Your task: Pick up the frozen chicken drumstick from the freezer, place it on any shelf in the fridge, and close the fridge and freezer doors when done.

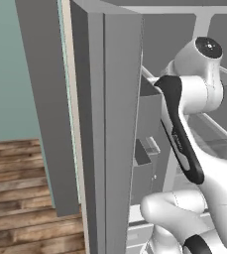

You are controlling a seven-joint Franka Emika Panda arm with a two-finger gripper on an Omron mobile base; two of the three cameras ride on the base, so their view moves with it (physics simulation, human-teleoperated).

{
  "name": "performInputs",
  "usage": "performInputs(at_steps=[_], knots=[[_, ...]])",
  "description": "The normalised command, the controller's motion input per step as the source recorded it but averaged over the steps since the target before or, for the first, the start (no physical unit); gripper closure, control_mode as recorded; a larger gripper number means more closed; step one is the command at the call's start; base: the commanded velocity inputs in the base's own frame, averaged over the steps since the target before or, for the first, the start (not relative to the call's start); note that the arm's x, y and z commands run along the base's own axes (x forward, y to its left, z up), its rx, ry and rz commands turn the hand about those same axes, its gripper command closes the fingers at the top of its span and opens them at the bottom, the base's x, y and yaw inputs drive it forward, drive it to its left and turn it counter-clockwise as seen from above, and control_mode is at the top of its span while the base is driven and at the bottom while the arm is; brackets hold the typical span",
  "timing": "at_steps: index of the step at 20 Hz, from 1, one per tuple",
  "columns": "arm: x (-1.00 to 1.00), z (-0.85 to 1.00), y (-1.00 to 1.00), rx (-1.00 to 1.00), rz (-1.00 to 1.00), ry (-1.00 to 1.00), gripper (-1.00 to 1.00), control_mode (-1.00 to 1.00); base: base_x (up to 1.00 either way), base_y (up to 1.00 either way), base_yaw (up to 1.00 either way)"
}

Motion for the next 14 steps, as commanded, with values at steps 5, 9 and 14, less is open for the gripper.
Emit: performInputs(at_steps=[5,9,14], knots=[[0.76,0.13,0.48,0.00,-0.04,0.00,-1.00,-1.00,0.00,0.00,0.00],[0.99,-0.08,0.01,0.02,0.00,0.00,-1.00,-1.00,0.00,0.00,0.00],[1.00,0.00,0.00,0.00,0.00,0.00,-1.00,-1.00,0.00,0.00,0.00]])
